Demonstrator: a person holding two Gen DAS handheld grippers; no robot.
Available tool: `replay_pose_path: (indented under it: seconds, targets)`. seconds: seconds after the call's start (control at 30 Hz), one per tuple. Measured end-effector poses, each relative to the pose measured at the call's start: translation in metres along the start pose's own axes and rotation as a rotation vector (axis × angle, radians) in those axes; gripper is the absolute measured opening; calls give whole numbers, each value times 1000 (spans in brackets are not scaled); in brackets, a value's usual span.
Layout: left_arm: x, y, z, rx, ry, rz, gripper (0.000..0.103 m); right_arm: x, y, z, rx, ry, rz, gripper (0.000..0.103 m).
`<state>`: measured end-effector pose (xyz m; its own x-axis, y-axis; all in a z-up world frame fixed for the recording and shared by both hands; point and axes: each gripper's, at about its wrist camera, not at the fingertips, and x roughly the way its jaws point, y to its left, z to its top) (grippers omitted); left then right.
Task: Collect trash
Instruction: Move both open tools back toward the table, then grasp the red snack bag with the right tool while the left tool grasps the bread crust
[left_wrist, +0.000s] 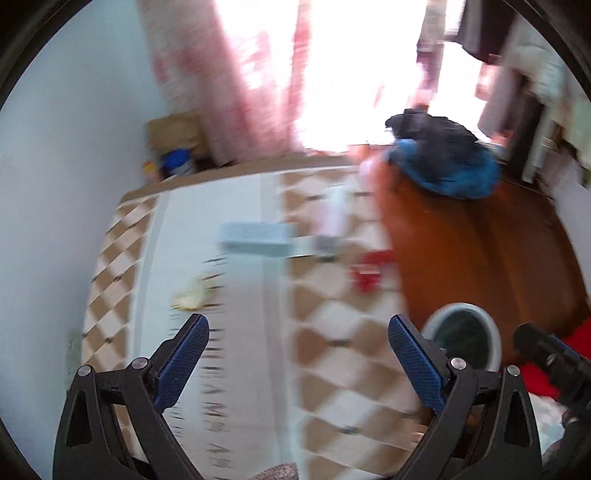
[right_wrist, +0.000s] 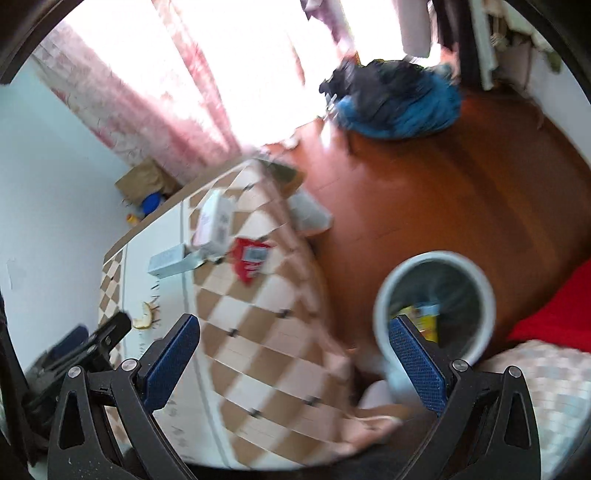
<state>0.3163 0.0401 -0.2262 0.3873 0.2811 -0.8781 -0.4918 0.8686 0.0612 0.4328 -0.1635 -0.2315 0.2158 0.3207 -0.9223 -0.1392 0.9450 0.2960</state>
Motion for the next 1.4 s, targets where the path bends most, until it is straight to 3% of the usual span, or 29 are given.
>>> replay_pose_path:
  seconds: [0.07,0.13,0.17,0.23,0.43,0.6,0.67,0.77,0.97,1.0,1.07,1.1,1.13,1.4]
  targets:
    - [24,37,1,-43,31,58,100,35,16,6,17,46,27,102]
    - [51,75,0,-89,66,118,100,70,31,12,33,80,33,93]
    - [61,90,-1,-106,83,131,100,88,38,17,36,96,22,87]
    - [82,118,-4,-150,117,141,99,114,45,24,44,115,3,86]
    - [125,155,-7,-225,190,74,98,173,59,44,75,153,-48,77]
    - [146,152,-5,-228,212,14,97,193,65,52,67,159,-65,72]
    - [155,149,-4,-221,226,2,79,196,66,54,62,162,-71,69]
    - [165,144,-2,-212,248,-9,67,202,67,55,54,164,-79,63]
    - [168,140,-6,-207,239,-18,26,206,70,53,22,163,-84,39]
    - [167,139,-6,-204,235,-14,23,206,71,53,9,158,-84,33]
    - [164,138,-7,-189,225,7,15,204,76,51,-21,148,-86,32]
    - [163,140,-7,-186,223,9,14,202,78,50,-35,141,-87,22]
    - [160,140,-9,-182,217,14,13,200,80,48,-46,137,-84,18]
    - [114,138,-11,-130,115,58,8,168,93,32,-113,103,-24,18]
